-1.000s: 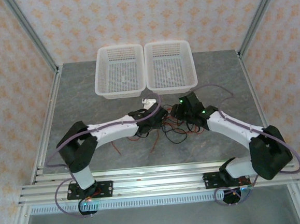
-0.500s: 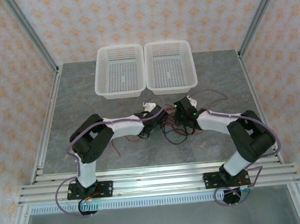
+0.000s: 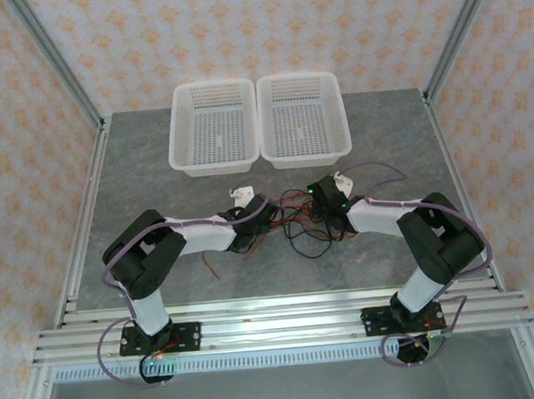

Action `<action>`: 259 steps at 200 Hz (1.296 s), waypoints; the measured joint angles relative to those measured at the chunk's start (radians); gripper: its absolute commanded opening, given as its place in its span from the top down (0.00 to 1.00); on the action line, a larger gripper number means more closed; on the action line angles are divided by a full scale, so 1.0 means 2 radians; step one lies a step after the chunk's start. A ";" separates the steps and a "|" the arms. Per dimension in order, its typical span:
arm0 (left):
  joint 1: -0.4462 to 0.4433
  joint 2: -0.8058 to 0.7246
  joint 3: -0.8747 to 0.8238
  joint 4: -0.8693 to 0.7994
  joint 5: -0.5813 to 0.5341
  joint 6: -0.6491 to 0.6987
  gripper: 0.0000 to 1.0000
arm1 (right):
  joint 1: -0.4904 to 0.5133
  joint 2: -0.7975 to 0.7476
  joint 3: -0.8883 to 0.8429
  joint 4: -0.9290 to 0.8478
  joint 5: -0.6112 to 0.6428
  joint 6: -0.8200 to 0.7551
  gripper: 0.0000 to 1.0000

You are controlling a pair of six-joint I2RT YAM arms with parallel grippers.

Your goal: Untangle the cables

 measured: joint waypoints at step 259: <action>-0.084 -0.014 0.146 -0.196 -0.072 0.036 0.34 | -0.053 -0.093 0.036 -0.206 0.002 -0.098 0.46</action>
